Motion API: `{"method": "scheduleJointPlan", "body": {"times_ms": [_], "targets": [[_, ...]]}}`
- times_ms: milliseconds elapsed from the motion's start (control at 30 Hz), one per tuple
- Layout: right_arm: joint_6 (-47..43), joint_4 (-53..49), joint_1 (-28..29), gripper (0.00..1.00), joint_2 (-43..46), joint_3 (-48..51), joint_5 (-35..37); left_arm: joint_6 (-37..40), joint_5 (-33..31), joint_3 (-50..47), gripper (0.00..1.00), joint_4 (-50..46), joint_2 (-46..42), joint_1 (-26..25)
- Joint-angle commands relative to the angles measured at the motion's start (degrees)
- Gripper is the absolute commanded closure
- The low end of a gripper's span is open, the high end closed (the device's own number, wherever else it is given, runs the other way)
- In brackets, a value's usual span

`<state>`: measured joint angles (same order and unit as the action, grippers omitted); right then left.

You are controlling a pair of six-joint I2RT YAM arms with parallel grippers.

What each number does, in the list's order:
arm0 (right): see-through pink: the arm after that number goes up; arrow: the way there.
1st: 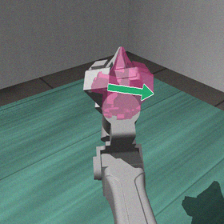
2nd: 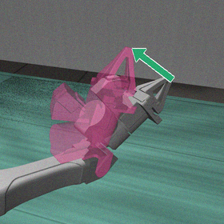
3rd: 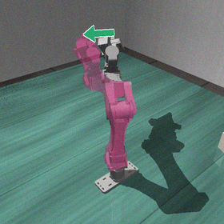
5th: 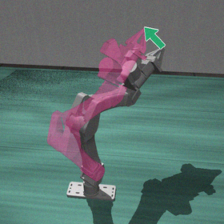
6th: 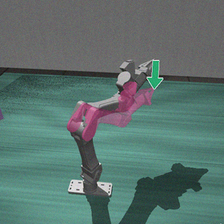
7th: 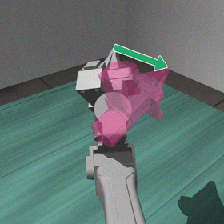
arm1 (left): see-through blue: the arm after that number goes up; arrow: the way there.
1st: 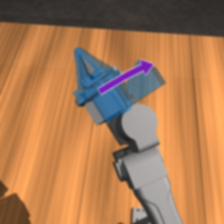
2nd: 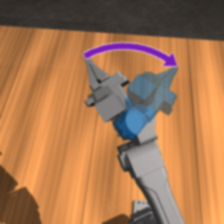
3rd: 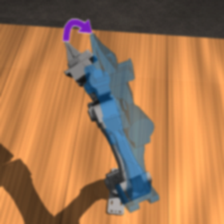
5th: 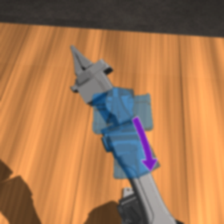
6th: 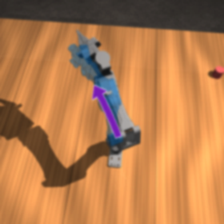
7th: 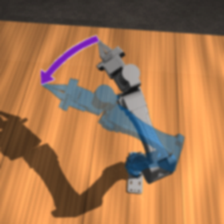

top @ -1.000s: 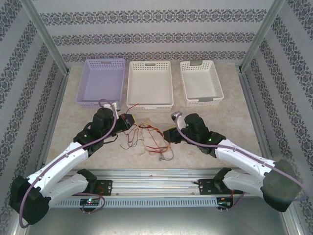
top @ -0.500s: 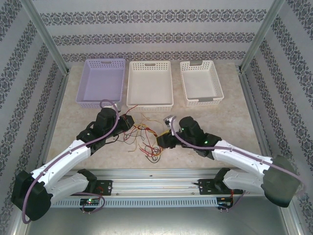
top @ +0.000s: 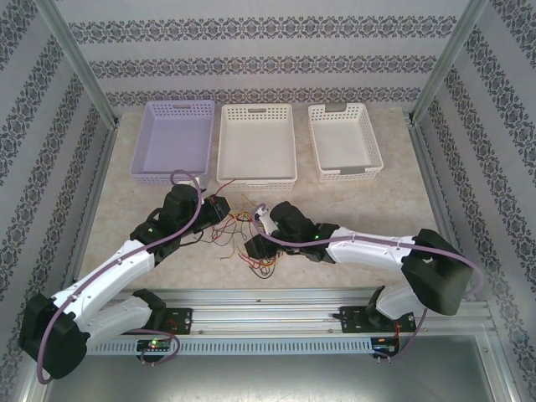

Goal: Untangle the cables

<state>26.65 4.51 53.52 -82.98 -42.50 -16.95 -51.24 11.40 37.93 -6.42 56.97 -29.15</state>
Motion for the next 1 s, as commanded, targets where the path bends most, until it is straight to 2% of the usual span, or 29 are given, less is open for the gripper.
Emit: {"method": "scheduleJointPlan", "body": {"times_ms": [0, 100, 167, 233, 333, 400, 567, 800, 967], "targets": [[-0.98, -0.94, 0.70, 0.63, -1.49, -2.81, 5.35, -0.44, 0.76, 0.56, 1.00, 1.89, -1.51, 0.52], [-0.85, -1.26, 0.80, 0.80, -2.59, -3.64, 6.03, -0.40, 0.75, 0.32, 1.00, 1.61, -1.85, 0.49], [-1.06, -1.62, 0.83, 0.80, -2.39, -3.69, 6.42, -0.02, 0.48, 0.15, 1.00, 1.10, -2.35, 0.49], [-1.34, -2.65, 0.84, 0.76, -1.51, -3.20, 8.41, 0.26, 0.14, -0.05, 1.00, 0.49, -2.83, 0.49], [-1.61, -1.92, 0.89, 0.59, 1.59, -0.81, 8.63, 0.92, -0.22, 0.21, 1.00, -0.51, -3.41, 0.47], [-1.69, -1.35, 0.90, 0.53, 4.10, 0.69, 8.88, 1.16, -0.31, 0.21, 1.00, -0.61, -3.54, 0.49], [-2.45, -1.88, 1.06, 0.50, 6.67, 2.34, 11.13, 1.23, 0.04, 0.46, 1.00, -0.25, -2.91, 0.49], [-1.97, -0.03, 1.45, 0.51, 0.71, 0.09, 8.93, 0.16, 0.39, 0.46, 1.00, 0.78, -2.69, 0.49], [-2.12, 0.77, 1.85, 0.52, -2.46, -1.94, 10.00, -0.15, 0.51, 0.21, 1.00, 1.00, -2.97, 0.45]]}}
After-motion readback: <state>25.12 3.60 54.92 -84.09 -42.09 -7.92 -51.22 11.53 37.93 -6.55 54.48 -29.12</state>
